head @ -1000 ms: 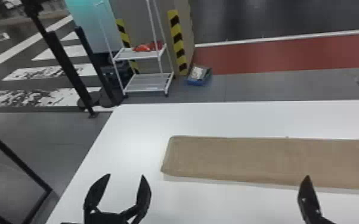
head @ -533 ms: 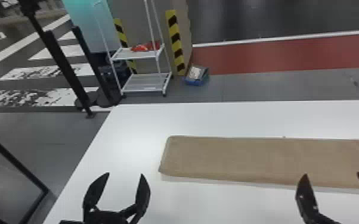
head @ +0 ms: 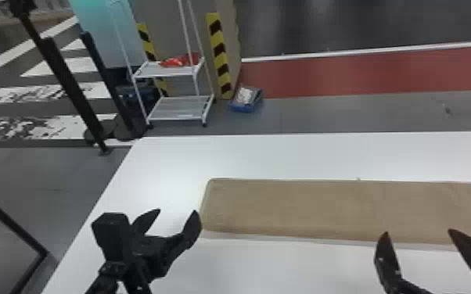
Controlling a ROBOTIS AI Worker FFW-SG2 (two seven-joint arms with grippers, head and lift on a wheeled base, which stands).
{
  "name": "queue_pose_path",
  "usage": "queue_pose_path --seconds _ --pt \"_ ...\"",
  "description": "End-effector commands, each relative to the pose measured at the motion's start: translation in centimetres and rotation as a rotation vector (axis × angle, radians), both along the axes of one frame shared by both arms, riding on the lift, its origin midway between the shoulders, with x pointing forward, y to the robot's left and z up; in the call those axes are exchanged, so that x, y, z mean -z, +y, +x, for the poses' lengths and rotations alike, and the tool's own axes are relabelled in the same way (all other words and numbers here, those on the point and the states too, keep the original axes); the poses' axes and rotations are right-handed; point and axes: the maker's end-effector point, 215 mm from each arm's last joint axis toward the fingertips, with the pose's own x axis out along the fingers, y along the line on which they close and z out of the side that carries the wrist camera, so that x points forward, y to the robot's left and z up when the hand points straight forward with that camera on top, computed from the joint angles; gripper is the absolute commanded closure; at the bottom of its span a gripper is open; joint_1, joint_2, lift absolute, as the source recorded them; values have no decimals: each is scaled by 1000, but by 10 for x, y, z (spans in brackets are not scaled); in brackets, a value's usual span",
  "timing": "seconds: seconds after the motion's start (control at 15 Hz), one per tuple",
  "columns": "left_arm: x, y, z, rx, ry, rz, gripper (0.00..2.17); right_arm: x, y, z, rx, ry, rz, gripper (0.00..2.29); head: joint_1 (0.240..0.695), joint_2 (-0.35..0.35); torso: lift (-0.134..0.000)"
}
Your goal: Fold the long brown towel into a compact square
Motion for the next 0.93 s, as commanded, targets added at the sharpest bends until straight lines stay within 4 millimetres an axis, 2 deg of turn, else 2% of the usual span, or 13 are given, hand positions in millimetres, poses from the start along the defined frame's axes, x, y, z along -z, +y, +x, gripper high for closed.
queue_pose_path --seconds 0.0,0.13,0.33,0.53,0.73,0.87 --pt "0 0 31 4 88 -48 144 4 -3 3 8 9 -4 113 695 231 -126" --pt "0 5 50 12 146 -81 144 9 -2 6 6 20 -7 113 695 215 -126" --pt "17 3 76 34 234 -146 147 12 -3 6 8 29 -9 113 695 210 -126" --pt "48 -17 74 77 375 -240 147 12 -3 7 7 30 -9 113 695 199 -126" --pt "65 -10 68 65 420 -229 147 15 3 9 -1 35 -4 113 695 184 -126" --pt "72 -15 62 80 449 -247 211 18 4 10 -3 39 1 113 695 192 -126"
